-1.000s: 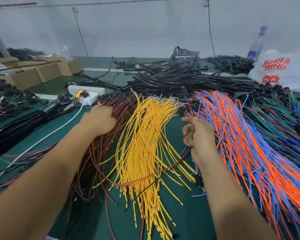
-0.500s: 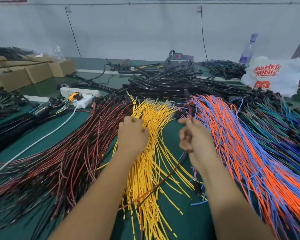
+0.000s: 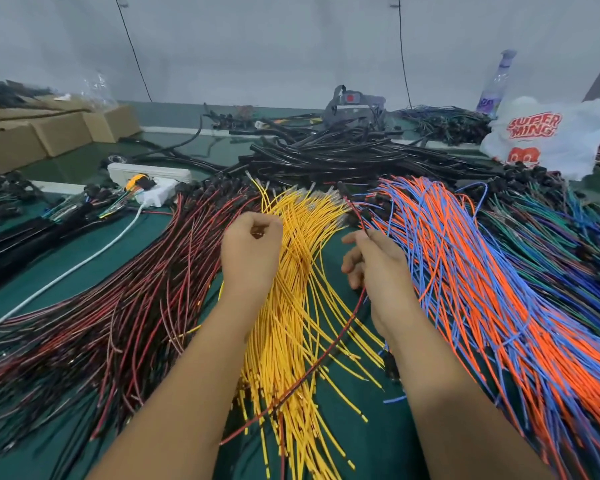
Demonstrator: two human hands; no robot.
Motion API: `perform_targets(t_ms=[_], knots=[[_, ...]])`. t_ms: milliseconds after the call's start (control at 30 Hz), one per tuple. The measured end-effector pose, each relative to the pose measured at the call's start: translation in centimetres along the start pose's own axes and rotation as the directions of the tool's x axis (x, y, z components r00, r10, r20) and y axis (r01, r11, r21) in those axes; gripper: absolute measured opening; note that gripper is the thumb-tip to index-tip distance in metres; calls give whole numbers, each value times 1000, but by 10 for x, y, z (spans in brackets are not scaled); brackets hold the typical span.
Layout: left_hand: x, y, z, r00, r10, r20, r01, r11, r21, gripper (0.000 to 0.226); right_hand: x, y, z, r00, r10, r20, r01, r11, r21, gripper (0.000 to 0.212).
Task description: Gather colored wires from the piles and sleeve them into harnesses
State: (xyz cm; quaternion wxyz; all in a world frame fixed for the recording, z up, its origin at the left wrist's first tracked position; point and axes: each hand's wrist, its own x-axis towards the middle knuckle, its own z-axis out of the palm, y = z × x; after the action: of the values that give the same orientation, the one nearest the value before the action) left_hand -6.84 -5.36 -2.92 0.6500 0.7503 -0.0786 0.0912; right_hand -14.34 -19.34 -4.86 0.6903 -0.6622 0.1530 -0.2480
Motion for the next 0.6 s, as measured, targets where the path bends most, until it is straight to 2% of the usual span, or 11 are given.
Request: perform_targets(t_ms=[67,133,233,300,333,400,467,533,600], knots=[[-10,6,7,960,-69,270,106,987,-122,8,0,0,1,1000,2,-5,-2,1000,-11,27],[-18,7,12,867,-14,498,67,994,-90,7,0,1,2,1000,-3,-28,4,1000,6,28],[-21,7,14,747,63,662,-33,998,-58,5,0,2,2,997,-12,-76,13,1000,7,33],[-20,6,12,719,72,692,-41,997,-62,6,0,2,1,998,-21,-65,23,1000,17,36],[-18,6,11,739,69,670,-19,996,-82,6,0,2,1,999,-25,-34,27,999,40,37],[-13,5,10,799,-1,601,147,970,-194,15,0,1,1,997,-28,74,22,997,74,36],[-10,6,9,805,-67,590,313,892,-326,25,-3,0,4,973,-15,230,10,1000,25,34],[-10,7,9,809,-69,584,331,874,-357,28,-8,-1,10,936,8,351,26,995,-94,35],[-11,6,10,835,-54,548,309,869,-386,25,-11,-4,16,925,25,378,40,986,-163,38]])
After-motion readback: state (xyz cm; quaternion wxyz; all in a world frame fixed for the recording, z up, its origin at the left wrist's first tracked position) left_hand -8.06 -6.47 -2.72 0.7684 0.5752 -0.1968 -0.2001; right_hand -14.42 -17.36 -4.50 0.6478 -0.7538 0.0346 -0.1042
